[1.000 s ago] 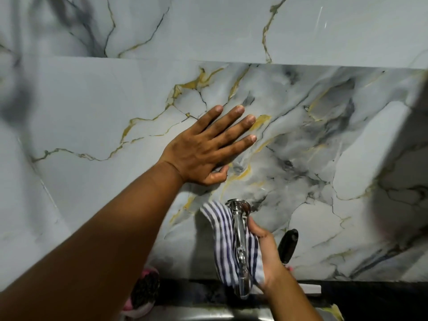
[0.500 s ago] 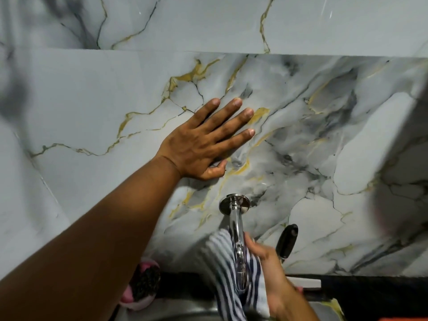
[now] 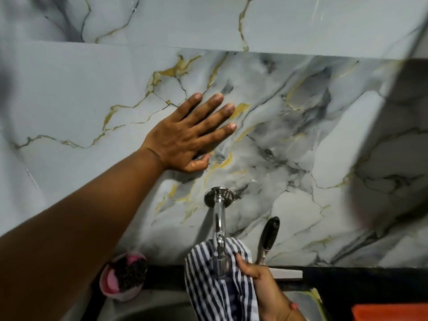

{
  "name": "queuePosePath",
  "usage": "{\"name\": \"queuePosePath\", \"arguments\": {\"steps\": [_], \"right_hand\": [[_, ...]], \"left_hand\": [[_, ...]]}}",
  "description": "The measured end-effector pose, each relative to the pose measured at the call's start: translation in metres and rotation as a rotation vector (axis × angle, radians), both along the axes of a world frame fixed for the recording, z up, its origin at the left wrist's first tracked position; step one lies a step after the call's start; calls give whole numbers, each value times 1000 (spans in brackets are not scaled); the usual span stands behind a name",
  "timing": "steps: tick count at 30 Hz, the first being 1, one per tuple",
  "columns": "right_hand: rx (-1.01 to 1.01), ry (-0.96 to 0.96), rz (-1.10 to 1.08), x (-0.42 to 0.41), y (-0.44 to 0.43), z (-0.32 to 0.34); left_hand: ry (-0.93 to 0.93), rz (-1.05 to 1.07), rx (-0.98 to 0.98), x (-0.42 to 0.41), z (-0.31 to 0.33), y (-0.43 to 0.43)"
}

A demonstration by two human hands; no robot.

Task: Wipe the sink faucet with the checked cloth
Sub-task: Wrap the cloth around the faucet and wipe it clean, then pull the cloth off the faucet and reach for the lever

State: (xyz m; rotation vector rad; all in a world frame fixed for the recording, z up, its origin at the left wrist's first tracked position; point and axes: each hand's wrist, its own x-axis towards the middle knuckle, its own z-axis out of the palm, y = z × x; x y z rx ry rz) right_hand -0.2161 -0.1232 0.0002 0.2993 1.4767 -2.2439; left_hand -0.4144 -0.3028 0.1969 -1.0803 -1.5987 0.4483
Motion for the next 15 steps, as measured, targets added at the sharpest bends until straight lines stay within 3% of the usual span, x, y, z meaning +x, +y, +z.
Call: {"name": "queuePosePath", "arguments": {"steps": [3,6,8,10,12,15], "right_hand": [[156,2,-58,30,19,-2],[-102,-20,-290,66,55,14],[-89,63,-284,92,70,27],[-178,154,-223,117,89,35],[-104,35,-275,134,96,44],[-180,36,-335,161,127,47]], "left_hand": [[-53,27,-27,9,3,-3],[-271,119,32,40,1,7],[-533,155,182,80,-12,28],[-919,81,469,130,-38,55],[-1357,-3,833,180,-69,81],[-2136,21,1262,245,-121,122]]}}
